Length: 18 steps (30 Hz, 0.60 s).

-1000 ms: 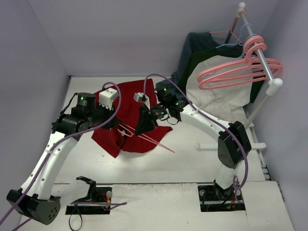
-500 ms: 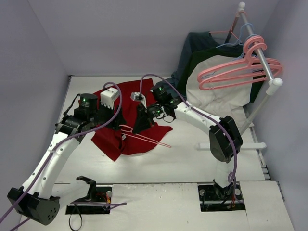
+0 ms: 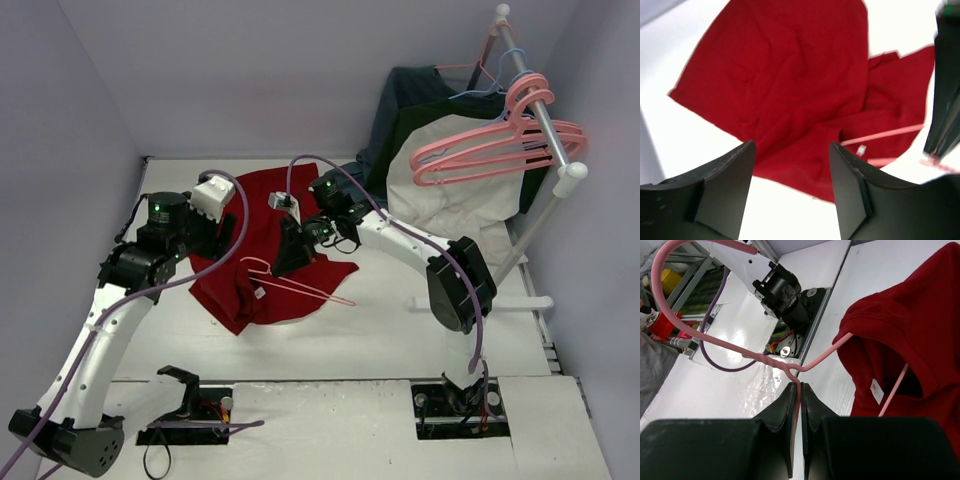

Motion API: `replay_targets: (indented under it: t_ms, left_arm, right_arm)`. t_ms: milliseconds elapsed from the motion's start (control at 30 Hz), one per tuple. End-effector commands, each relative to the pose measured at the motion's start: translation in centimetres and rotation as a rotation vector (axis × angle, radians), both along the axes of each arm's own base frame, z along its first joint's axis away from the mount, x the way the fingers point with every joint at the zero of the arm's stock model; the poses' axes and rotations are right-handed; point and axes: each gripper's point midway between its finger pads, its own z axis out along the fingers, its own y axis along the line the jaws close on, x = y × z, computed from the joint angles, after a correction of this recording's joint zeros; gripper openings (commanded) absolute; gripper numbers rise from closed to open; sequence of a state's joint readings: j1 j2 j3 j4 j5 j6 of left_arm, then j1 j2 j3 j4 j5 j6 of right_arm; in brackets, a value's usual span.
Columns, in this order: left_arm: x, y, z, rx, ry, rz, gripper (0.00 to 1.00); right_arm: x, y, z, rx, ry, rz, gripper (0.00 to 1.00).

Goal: Place the t-shirt on the hanger

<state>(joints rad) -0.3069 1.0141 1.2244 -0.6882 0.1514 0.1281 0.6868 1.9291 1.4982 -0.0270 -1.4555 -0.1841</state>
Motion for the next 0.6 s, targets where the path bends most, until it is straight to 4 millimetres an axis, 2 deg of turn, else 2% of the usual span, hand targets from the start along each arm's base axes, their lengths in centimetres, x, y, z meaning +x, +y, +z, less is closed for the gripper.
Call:
replay_targets:
  t_ms: [0, 167, 300, 467, 567]
  left_arm:
    - [-1.3, 0.8, 0.2, 0.129, -0.084, -0.119, 0.52]
    - [-3.3, -0.9, -2.0, 0.134, -0.077, -0.298, 0.52]
    - [-3.9, -1.9, -3.8, 0.144, -0.058, -0.410, 0.52]
    - [-2.7, -2.8, -5.1, 0.152, -0.061, -0.456, 0.52]
    - [-2.5, -4.2, -5.4, 0.128, -0.059, -0.544, 0.52]
  right_arm:
    - [0.5, 0.1, 2.9, 0.096, -0.057, 0.042, 0.00]
    - [0.6, 0.1, 2.6, 0.096, -0.045, 0.048, 0.00]
    - [0.5, 0.1, 2.7, 0.102, -0.045, 0.055, 0.00]
    - [0.6, 0.1, 2.6, 0.102, -0.039, 0.059, 0.00]
    - [0.6, 0.0, 2.7, 0.108, -0.035, 0.067, 0.00]
